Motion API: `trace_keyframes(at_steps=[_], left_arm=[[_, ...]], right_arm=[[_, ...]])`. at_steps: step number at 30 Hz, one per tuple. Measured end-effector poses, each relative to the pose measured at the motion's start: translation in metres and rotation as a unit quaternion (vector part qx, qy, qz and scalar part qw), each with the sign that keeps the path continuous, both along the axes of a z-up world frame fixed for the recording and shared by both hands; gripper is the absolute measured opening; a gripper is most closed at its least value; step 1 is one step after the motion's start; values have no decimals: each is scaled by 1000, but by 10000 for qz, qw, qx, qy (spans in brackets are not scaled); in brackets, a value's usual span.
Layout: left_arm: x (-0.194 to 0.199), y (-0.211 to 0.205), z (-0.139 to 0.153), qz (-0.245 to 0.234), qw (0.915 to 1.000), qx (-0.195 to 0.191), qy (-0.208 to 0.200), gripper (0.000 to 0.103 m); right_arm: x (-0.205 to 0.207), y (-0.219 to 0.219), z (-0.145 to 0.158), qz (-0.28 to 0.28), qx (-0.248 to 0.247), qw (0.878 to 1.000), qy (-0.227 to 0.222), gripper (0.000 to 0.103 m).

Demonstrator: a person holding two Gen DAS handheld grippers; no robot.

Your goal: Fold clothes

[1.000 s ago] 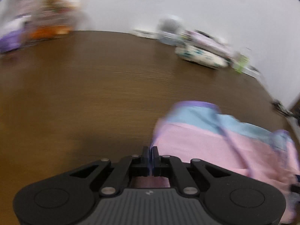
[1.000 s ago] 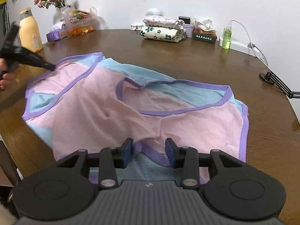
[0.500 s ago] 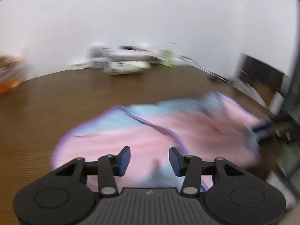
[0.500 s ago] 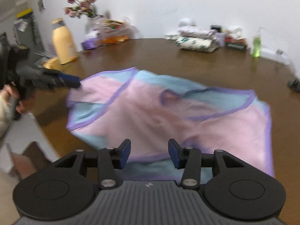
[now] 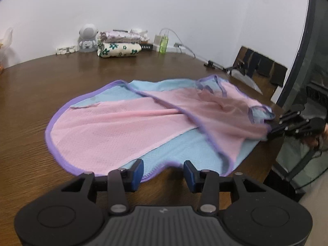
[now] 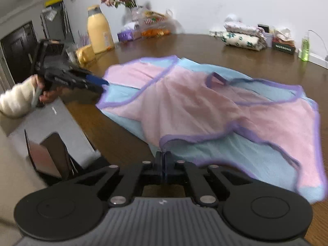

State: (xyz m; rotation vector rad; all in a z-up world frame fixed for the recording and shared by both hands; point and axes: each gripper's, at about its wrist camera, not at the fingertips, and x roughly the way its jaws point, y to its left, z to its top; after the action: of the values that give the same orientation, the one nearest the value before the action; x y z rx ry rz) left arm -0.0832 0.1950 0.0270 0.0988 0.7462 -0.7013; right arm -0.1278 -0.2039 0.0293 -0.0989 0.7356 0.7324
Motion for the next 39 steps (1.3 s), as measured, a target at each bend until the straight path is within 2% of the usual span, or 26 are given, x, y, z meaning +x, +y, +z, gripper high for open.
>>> trace_keyframes(at_steps=[4,6,7,8,9,10,12,14,17,18,19,20,24,25,26,27,28,32,33,35,37,38,39], left_arm=[[-12,-2,4,-389,9988,302,-67,42],[-12,-5,14,-406,9991,27,-115,42],[-12,-6,19,-415,9990,-111,-138,47],[-12,-8,24,-423,9987,-249,-163,53],[-6,-16,28,-421,9980,-421,-204,66],[1,-24,33,-417,9971,-588,-240,70],[24,-57,33,-327,9976,-607,-30,67],[46,-91,28,-140,9990,-348,239,59],[61,-116,15,21,9982,-196,571,55],[60,-118,10,-27,9974,-255,677,55],[58,-118,5,-66,9968,-294,745,55],[53,-117,2,-47,9973,-318,661,55],[38,-112,0,142,9993,-117,317,47],[35,-112,0,212,9995,-64,241,48],[33,-111,0,281,9992,-86,255,48],[32,-110,1,350,9990,-107,269,48],[30,-110,1,416,9986,-134,284,47],[12,-99,9,296,9948,-850,486,49],[6,-99,9,226,9943,-906,523,49],[-1,-102,8,198,9952,-787,550,48],[-3,-101,3,325,9942,-724,725,39],[-4,-101,1,387,9935,-695,810,29],[-8,-98,1,425,9928,-727,857,26]], right_arm=[[-3,-12,16,-192,193,9993,-256,5],[-4,-18,24,-288,290,9984,-384,19],[-5,-21,28,-336,338,9979,-448,37],[-1,-22,33,-390,432,9968,-543,46],[8,-20,39,-450,574,9951,-673,46],[19,-17,43,-566,676,9936,-713,45],[56,-3,39,-741,692,9932,-571,45],[91,17,29,-805,534,9947,-347,45],[140,38,12,-951,366,9945,259,45],[152,40,5,-984,433,9929,513,40],[165,42,-1,-1017,500,9906,767,15],[172,45,-3,-1020,501,9899,852,3],[176,58,12,-910,226,9945,469,3],[177,62,16,-882,157,9953,373,9],[179,65,19,-854,88,9959,277,35],[180,69,23,-826,20,9964,181,48],[181,72,27,-798,-49,9968,85,49],[185,86,41,-684,-324,9967,-299,42],[186,89,45,-656,-393,9963,-395,41],[197,120,41,-204,-545,9975,-400,38],[213,163,27,283,-814,9958,-313,33],[222,181,21,463,-913,9944,-245,32],[230,192,16,529,-977,9937,-178,31]])
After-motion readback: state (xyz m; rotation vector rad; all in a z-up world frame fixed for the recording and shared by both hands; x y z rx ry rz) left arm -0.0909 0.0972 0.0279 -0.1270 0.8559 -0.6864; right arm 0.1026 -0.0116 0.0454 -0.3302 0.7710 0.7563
